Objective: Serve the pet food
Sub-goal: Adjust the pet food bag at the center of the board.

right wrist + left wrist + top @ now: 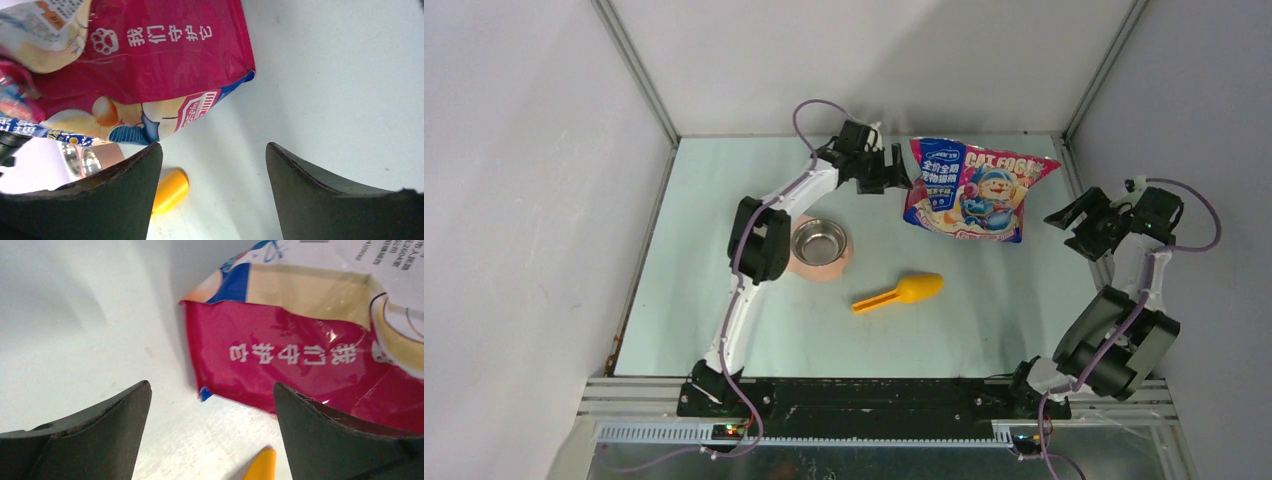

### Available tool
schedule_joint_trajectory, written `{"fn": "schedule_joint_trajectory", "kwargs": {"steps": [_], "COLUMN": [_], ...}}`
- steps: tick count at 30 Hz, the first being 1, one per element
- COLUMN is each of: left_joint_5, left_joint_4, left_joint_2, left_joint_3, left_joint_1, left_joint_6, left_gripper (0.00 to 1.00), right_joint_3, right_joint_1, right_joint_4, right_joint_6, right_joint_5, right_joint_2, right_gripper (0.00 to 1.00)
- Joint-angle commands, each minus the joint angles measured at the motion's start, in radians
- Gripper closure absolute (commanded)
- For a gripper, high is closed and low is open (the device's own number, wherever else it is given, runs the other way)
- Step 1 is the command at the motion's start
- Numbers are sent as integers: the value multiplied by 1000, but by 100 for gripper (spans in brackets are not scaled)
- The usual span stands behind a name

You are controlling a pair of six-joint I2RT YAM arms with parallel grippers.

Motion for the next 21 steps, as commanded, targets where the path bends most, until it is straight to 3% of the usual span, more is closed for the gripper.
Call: {"fn": "schedule_joint_trajectory", "kwargs": {"steps": [1,9,13,17,21], "left_joint_5": [-25,-118,-163,-236,-305], "left_joint_4": [-64,-236,-350,-375,-319], "left_joint_2": [-157,-302,-397,-554,-785], "left_joint_3": [-10,35,25,-141,-417], "left_joint_1": [62,145,179,201,207], "left_joint_6": [104,313,418,519,617], "left_gripper": [2,2,2,2,2], "right_joint_3": [3,65,134,168,165], "right_joint_1": [-17,-15,33,119,209], "right_joint_4": [-26,-68,-197,-301,-337], "right_joint_6": [-76,-103,-171,-264,-303], "right_joint_5": [61,-18,-30,-17,61], "right_joint_2": [-121,-243,-260,-310,-404], "right_gripper": [21,14,13,12,11]}}
